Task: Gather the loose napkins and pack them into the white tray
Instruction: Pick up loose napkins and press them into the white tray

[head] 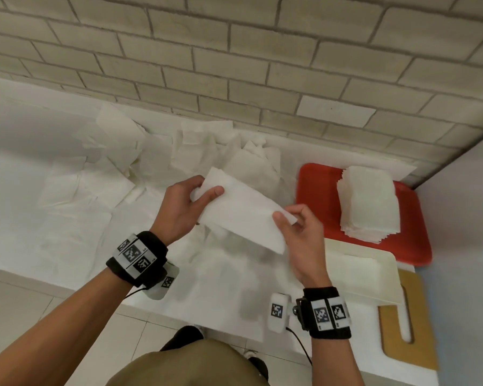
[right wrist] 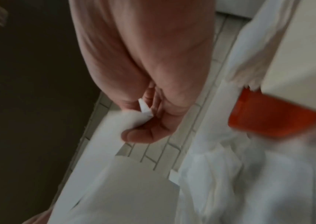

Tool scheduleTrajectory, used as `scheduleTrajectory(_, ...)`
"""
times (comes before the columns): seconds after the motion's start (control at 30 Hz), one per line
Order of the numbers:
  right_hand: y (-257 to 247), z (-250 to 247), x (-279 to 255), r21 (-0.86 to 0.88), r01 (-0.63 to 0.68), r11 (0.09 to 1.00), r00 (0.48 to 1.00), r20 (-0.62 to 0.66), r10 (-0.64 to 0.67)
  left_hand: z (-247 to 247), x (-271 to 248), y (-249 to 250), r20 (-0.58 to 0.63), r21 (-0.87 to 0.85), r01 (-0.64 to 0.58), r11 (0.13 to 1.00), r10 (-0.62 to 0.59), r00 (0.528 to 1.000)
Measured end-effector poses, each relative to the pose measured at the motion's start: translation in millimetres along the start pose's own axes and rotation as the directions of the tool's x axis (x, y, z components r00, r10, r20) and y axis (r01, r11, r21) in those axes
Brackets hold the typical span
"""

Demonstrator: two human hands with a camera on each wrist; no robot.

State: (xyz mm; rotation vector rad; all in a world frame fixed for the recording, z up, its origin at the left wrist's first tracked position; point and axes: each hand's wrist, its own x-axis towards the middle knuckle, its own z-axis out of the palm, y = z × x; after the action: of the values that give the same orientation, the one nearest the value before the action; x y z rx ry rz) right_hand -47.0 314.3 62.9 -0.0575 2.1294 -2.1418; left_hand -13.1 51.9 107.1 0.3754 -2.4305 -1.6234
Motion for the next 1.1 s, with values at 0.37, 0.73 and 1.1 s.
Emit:
scheduleTrajectory(0.37,7,-208,-17,-0.516,-0.021,0.856,0.975,-0.199,-0.096,102,-45,53,0.092,0.133,-0.113,0.985,0.102,0.991)
scheduleTrajectory(0.73,41,-231,-24,-1.000,0.024,0.018,0.993,0.022,-0.116,117,-65,82,0.219,0.258,-0.333,0.907,0.280,0.935)
scheduleTrajectory(1.1,-17,-127,-33,-0.144,0.077,0.987,0.872,0.490,0.004,147,-66,125,0.304,0.144,-0.497,0.856,0.440,0.845)
